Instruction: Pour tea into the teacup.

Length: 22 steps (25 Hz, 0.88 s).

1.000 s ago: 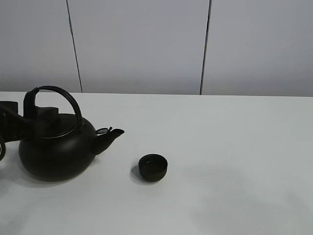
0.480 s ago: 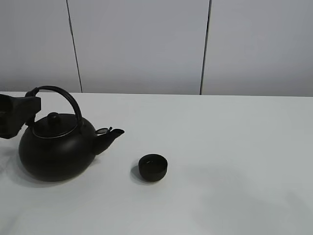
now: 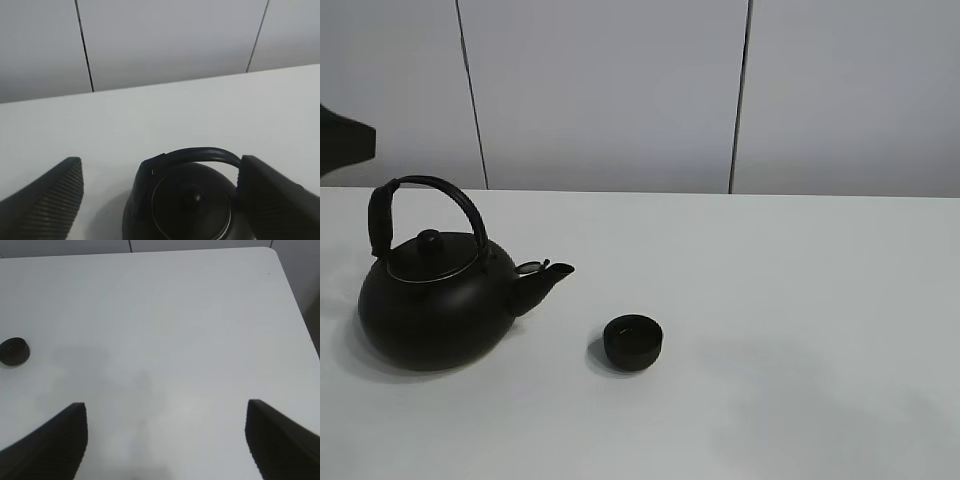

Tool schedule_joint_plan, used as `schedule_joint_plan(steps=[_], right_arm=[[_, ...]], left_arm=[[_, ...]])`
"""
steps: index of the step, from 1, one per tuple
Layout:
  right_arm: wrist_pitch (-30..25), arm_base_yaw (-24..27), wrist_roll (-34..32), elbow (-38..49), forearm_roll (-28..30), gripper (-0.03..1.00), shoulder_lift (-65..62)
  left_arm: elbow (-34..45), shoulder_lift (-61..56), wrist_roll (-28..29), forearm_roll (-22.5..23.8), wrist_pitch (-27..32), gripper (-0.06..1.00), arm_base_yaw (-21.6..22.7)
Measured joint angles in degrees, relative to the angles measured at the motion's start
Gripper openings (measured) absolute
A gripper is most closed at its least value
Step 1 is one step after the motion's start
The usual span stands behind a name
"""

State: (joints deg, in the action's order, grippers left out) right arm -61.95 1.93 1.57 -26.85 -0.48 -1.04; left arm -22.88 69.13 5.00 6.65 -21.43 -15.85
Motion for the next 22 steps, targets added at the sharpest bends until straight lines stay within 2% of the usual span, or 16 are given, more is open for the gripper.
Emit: schedule_joint_plan(steps=[3, 6, 7, 9, 11, 15, 18, 20, 22], right_arm=[[0.0, 0.0, 0.0, 0.0, 0.0, 0.59, 0.0], [0.0, 0.0, 0.0, 0.0, 0.0, 0.59, 0.0], [0.0, 0.0, 0.0, 0.0, 0.0, 0.59, 0.0], [0.0, 0.0, 0.0, 0.0, 0.0, 0.59, 0.0], [0.0, 0.0, 0.0, 0.0, 0.0, 0.59, 0.0], [0.0, 0.0, 0.0, 0.0, 0.0, 0.59, 0.0], [0.0, 0.0, 0.0, 0.0, -0.1, 0.59, 0.0], [0.0, 0.0, 0.0, 0.0, -0.1, 0.59, 0.0], [0.0, 0.0, 0.0, 0.0, -0.1, 0.59, 0.0]], left_arm=[[-10.1, -3.4, 4.5, 3.7, 19.9, 0.61, 0.0], [-21.9, -4.4, 6.0, 4.0, 39.7, 0.61, 0.0], [-25.5, -4.4, 5.6, 4.1, 45.3, 0.61, 0.3], [-30.6, -4.4, 3.9, 4.0, 52.7, 0.61, 2.3], [-34.4, -4.6, 2.1, 3.9, 57.8, 0.61, 7.4], [-37.5, -6.9, -3.5, 1.9, 62.0, 0.61, 22.0], [-37.8, -10.9, -8.8, -7.2, 63.2, 0.61, 30.3], [-37.8, -14.8, -13.5, -14.9, 65.3, 0.61, 32.2], [-37.9, -19.1, -16.5, -20.1, 68.2, 0.61, 32.5]])
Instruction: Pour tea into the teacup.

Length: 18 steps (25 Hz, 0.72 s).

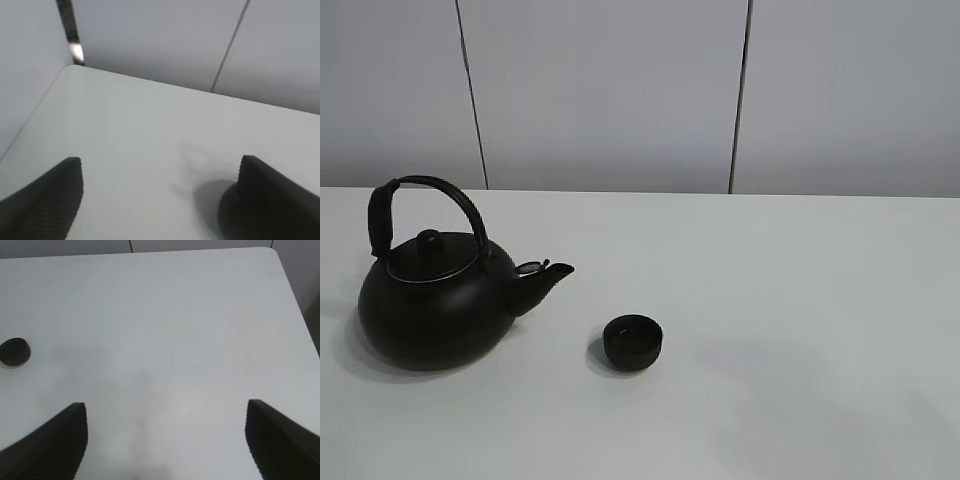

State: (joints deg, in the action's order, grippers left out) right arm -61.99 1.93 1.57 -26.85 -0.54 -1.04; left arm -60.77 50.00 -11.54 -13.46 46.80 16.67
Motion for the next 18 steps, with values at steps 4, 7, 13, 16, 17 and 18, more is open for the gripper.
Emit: schedule_joint_plan(steps=[4, 7, 13, 16, 17, 18], right_arm=[[0.0, 0.0, 0.0, 0.0, 0.0, 0.59, 0.0], [0.0, 0.0, 0.0, 0.0, -0.1, 0.59, 0.0], [0.0, 0.0, 0.0, 0.0, -0.1, 0.59, 0.0], [0.0, 0.0, 0.0, 0.0, -0.1, 0.59, 0.0], [0.0, 0.0, 0.0, 0.0, -0.1, 0.59, 0.0], [0.0, 0.0, 0.0, 0.0, -0.1, 0.59, 0.0]], left_arm=[[0.0, -10.5, 0.4, -1.8, 4.9, 0.61, -0.5], [1.4, -19.0, 4.8, 1.0, 5.3, 0.61, -3.4], [7.7, -35.5, 13.8, 10.9, 6.8, 0.61, -7.8], [10.8, -42.0, 15.6, 12.4, 10.9, 0.61, -8.6], [11.9, -43.4, 15.8, 12.5, 12.7, 0.61, -8.6], [13.0, -45.0, 15.9, 12.5, 14.6, 0.61, -8.6]])
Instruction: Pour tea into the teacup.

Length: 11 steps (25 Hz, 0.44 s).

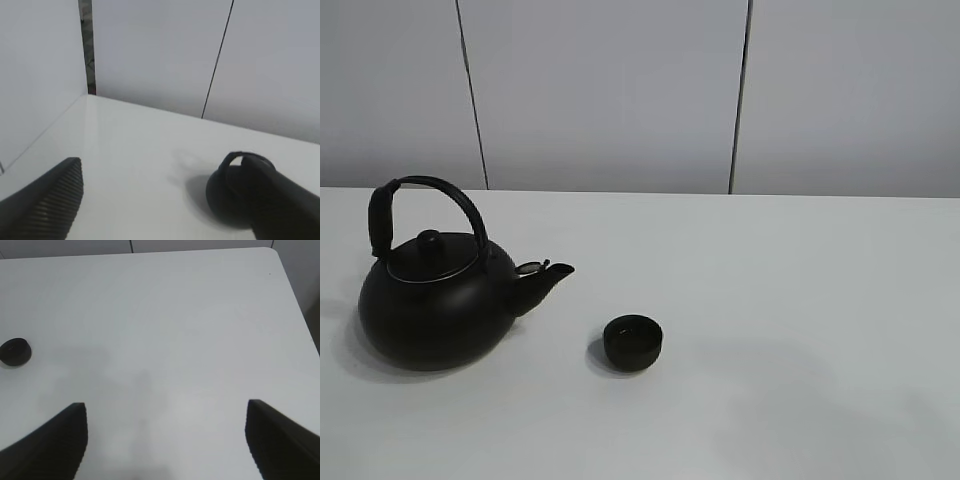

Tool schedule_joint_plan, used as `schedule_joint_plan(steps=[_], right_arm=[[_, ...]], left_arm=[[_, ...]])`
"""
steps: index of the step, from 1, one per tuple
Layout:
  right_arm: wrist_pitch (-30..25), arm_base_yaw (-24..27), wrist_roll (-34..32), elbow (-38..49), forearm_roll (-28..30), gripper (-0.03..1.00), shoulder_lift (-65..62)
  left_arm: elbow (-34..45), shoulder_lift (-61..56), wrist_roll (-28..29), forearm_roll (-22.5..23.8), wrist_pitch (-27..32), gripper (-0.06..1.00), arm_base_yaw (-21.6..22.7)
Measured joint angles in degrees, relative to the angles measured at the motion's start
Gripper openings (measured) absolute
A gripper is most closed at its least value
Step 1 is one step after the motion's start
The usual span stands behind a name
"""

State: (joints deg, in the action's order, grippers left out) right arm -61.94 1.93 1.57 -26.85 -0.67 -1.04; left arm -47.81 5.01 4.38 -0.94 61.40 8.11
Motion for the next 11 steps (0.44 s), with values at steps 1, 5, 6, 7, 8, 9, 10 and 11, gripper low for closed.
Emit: schedule_joint_plan(steps=[1, 5, 6, 7, 8, 9, 10, 11], right_arm=[[0.0, 0.0, 0.0, 0.0, 0.0, 0.59, 0.0], [0.0, 0.0, 0.0, 0.0, 0.0, 0.59, 0.0], [0.0, 0.0, 0.0, 0.0, 0.0, 0.59, 0.0], [0.0, 0.0, 0.0, 0.0, 0.0, 0.59, 0.0], [0.0, 0.0, 0.0, 0.0, 0.0, 0.59, 0.0], [0.0, 0.0, 0.0, 0.0, 0.0, 0.59, 0.0], [0.0, 0.0, 0.0, 0.0, 0.0, 0.59, 0.0], [0.0, 0.0, 0.0, 0.0, 0.0, 0.59, 0.0]], left_arm=[[1.3, -1.5, 0.3, 0.0, 1.4, 0.61, 0.0], [8.3, -6.0, 1.3, 0.0, 6.2, 0.61, 0.0], [10.1, -6.0, 1.4, 0.0, 6.8, 0.61, 0.0], [11.6, -6.0, 1.5, 0.1, 7.1, 0.61, 0.0], [12.6, -6.0, 1.5, 0.3, 7.2, 0.61, 0.0], [13.5, -6.0, 1.5, 0.5, 7.2, 0.61, 0.0], [14.2, -6.0, 1.7, 0.9, 6.9, 0.61, 0.0], [14.8, -6.0, 2.1, 0.9, 6.4, 0.61, -0.2]])
